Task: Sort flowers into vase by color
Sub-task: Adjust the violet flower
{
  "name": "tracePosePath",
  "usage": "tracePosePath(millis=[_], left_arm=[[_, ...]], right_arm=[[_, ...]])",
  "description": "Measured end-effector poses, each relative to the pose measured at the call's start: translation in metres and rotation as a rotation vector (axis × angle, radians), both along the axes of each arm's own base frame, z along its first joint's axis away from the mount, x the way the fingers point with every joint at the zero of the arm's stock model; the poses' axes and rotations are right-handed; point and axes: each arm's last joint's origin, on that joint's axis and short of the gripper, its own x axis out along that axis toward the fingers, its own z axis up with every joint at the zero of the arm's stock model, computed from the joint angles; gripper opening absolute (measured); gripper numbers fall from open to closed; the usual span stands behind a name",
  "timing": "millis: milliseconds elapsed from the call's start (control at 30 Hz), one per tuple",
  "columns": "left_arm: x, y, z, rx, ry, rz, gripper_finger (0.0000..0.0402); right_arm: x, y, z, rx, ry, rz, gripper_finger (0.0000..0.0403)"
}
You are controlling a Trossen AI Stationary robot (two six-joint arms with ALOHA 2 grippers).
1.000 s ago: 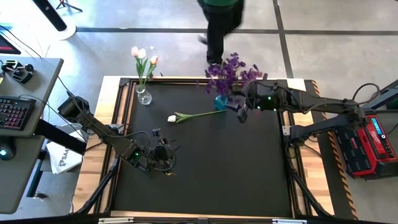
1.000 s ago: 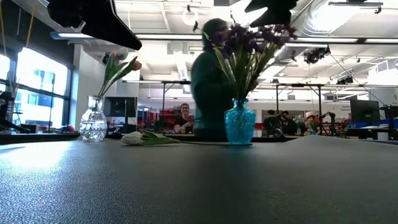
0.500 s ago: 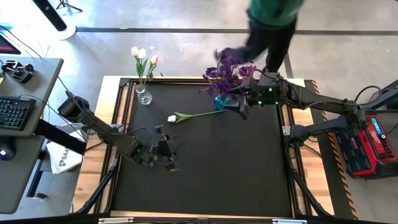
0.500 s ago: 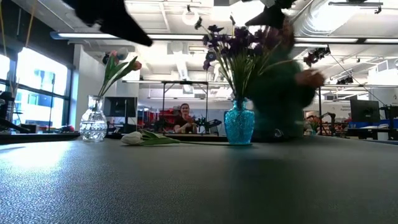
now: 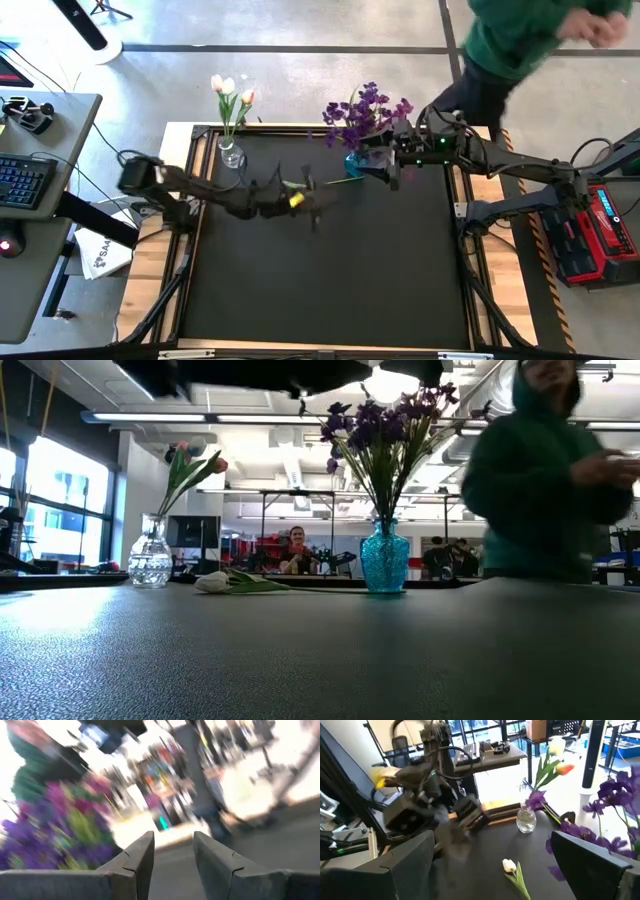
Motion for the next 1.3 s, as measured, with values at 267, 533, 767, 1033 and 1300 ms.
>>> tracePosePath(millis=[267,533,767,1033,1300], left_arm=[[0.031,0.066,-0.008,-0.02,-0.295,0.03,0.0127],[0.074,0.107,-0.007,-0.034,-0.319,0.05,0.0152],[0.092,0.119,0.001,-0.044,-0.344,0.136,0.0185],[0.109,0.129,0.002,-0.06,-0.269,0.169,0.019],[0.109,0.135,-0.001,-0.071,-0.252,0.217,0.0135]], right_arm=[[0.003,-0.001,-0.007,-0.007,-0.029,0.004,0.0374],[0.004,-0.003,-0.01,-0.006,-0.084,0.067,0.0374],[0.004,-0.003,-0.01,-0.009,-0.09,0.071,0.0374],[0.009,-0.004,-0.013,-0.005,-0.079,0.075,0.0374],[0.015,-0.006,-0.018,0.0,-0.064,0.086,0.0374]])
